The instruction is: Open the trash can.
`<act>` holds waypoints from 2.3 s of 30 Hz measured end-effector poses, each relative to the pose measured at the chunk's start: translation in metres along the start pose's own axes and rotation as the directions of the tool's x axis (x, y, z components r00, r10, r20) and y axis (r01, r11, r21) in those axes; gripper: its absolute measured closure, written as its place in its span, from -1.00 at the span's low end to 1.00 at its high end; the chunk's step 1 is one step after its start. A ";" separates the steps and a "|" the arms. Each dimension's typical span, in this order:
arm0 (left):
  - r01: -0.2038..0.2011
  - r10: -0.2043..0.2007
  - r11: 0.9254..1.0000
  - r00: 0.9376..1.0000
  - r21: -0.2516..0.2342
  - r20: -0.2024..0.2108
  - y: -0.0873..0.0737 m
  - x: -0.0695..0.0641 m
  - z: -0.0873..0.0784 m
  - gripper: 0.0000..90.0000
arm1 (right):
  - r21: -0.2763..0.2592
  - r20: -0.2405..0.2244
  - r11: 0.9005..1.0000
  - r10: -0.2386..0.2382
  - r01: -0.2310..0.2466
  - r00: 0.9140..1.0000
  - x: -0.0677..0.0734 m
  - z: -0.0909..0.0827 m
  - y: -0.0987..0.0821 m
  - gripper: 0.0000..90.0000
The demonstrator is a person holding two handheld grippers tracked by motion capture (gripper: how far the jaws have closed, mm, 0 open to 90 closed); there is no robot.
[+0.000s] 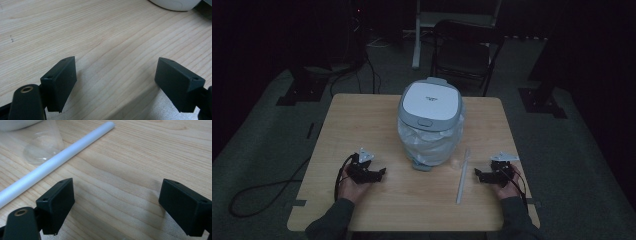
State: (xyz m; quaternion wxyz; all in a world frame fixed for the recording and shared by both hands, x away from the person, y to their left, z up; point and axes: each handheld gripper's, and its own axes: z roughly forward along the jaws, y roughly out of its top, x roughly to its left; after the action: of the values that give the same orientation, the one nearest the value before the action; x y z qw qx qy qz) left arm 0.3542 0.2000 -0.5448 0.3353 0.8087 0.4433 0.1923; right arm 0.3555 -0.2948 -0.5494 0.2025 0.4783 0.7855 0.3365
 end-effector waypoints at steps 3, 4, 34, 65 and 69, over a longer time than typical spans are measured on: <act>0.030 -0.030 1.000 0.999 -0.005 -0.031 -0.002 0.000 -0.002 -0.53 | 0.000 0.000 1.000 0.000 0.000 1.000 0.000 0.000 0.000 -0.73; 0.036 -0.036 0.999 0.999 -0.008 -0.035 -0.003 0.000 -0.003 -0.50 | 0.000 0.000 1.000 0.000 0.000 1.000 0.000 0.000 0.000 -0.73; 0.057 -0.057 0.998 0.998 0.008 0.031 0.010 0.008 -0.030 0.38 | 0.000 0.000 1.000 0.000 0.000 1.000 0.000 0.000 0.000 -0.73; -0.031 0.045 0.995 0.989 -0.099 0.139 0.063 0.002 -0.075 0.53 | 0.000 0.000 1.000 0.002 -0.002 1.000 0.000 0.000 0.000 -0.73; -0.045 0.061 0.993 0.987 -0.106 0.149 0.068 0.000 -0.078 0.61 | 0.001 0.000 1.000 0.003 -0.003 1.000 0.000 0.000 0.000 -0.73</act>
State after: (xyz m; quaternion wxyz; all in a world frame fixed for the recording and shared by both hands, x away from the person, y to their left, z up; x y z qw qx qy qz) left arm 0.3468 0.2035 -0.4417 0.4039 0.8143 0.3843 0.1614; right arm 0.3554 -0.2947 -0.5493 0.2021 0.4794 0.7850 0.3364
